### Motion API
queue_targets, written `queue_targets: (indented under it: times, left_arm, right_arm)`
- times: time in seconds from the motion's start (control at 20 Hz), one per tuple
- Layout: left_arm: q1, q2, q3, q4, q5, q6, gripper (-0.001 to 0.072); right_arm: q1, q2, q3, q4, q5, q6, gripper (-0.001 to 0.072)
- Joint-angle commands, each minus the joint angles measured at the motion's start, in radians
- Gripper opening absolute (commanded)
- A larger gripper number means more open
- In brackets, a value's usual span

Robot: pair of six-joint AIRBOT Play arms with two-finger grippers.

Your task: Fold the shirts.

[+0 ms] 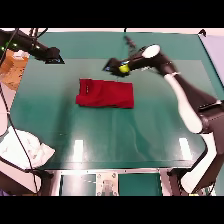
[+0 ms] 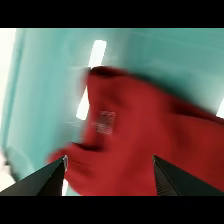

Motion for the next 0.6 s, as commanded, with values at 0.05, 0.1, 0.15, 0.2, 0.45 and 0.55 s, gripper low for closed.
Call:
queue_targets:
  times: [0.05,0.1,0.15,0.2,0.45,0.55]
  left_arm:
    - [-0.001,-0.001,0.0,0.0,-0.003,0.002,0.0023]
    - [-0.001,-0.001,0.0,-0.001,-0.002,0.001,0.0023]
    - [-0.001,-0.001,0.0,-0.001,-0.001,-0.001,0.0023]
    - [-0.001,-0.002,0.0,-0.001,-0.002,-0.001,0.0023]
    - [-0.001,-0.002,0.0,-0.001,-0.002,-0.001,0.0023]
    - [-0.001,-0.002,0.0,-0.001,-0.002,-0.001,0.0023]
  right_arm:
    - [-0.26,0.023,-0.064,-0.04,0.224,0.005,0.059]
    - [-0.291,0.023,-0.11,-0.04,0.223,0.005,0.059]
    - [-0.307,0.023,-0.161,-0.04,0.215,0.003,0.059]
    - [-0.31,0.023,-0.219,-0.04,0.193,-0.012,0.059]
    - [-0.185,0.016,-0.449,-0.021,-0.04,-0.029,0.059]
    - [-0.105,0.001,-0.457,0.017,-0.099,-0.029,0.059]
